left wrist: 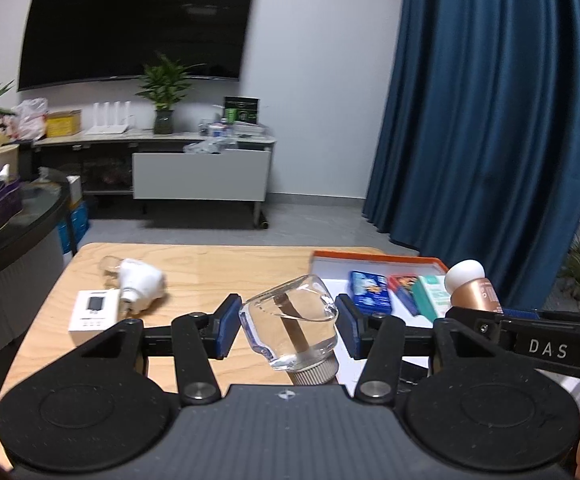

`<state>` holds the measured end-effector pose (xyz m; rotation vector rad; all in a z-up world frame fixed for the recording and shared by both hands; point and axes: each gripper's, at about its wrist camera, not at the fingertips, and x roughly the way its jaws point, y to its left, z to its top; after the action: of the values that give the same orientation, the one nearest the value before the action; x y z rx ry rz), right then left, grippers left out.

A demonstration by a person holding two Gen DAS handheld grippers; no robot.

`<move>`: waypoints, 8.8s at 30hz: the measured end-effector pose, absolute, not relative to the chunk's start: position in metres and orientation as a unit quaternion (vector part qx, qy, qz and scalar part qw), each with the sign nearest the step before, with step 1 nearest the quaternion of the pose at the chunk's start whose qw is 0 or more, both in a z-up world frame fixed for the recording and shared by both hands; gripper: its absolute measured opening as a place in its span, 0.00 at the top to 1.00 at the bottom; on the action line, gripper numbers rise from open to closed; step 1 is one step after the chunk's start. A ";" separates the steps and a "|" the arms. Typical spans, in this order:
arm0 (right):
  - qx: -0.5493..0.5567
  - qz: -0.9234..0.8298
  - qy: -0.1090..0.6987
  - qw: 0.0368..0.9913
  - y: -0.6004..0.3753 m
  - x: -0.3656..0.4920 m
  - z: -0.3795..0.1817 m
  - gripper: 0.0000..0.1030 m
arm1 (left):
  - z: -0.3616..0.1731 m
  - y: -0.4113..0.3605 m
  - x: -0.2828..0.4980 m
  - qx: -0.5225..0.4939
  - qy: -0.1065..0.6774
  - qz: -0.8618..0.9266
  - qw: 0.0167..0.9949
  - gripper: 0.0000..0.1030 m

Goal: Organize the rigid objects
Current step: 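Carry the glass bottle and bronze bottle with both tools over the lid, then lower the glass bottle and bronze bottle into the lid and open both tools, then move both open tools back over the table toward the white box and plug device, then grasp the white UGREEN box with the left tool while the right tool grasps the white plug-in device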

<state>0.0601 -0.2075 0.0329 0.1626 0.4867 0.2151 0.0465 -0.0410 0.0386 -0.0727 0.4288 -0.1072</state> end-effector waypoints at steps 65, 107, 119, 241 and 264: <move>0.099 0.023 0.272 0.957 -0.278 0.128 0.023 0.55 | 0.025 -0.111 0.120 -0.004 0.263 -0.154 0.953 0.50; 0.096 0.046 0.301 0.948 -0.281 0.191 0.030 0.55 | 0.027 -0.120 0.166 -0.005 0.299 -0.155 0.942 0.50; 0.098 0.057 0.318 0.941 -0.271 0.191 0.021 0.55 | 0.024 -0.117 0.174 -0.013 0.306 -0.142 0.941 0.50; -0.031 0.212 0.375 0.902 -0.064 0.170 -0.006 0.18 | -0.031 0.118 0.151 -0.071 0.379 0.145 0.911 0.01; -0.041 0.292 0.445 0.846 0.076 0.314 -0.026 0.03 | -0.025 0.139 0.131 -0.100 0.323 0.132 0.932 0.42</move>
<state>0.3139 0.0758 -0.0264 -0.0865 0.9381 0.6169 0.1307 0.1388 -0.0253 -0.2042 0.6617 0.2704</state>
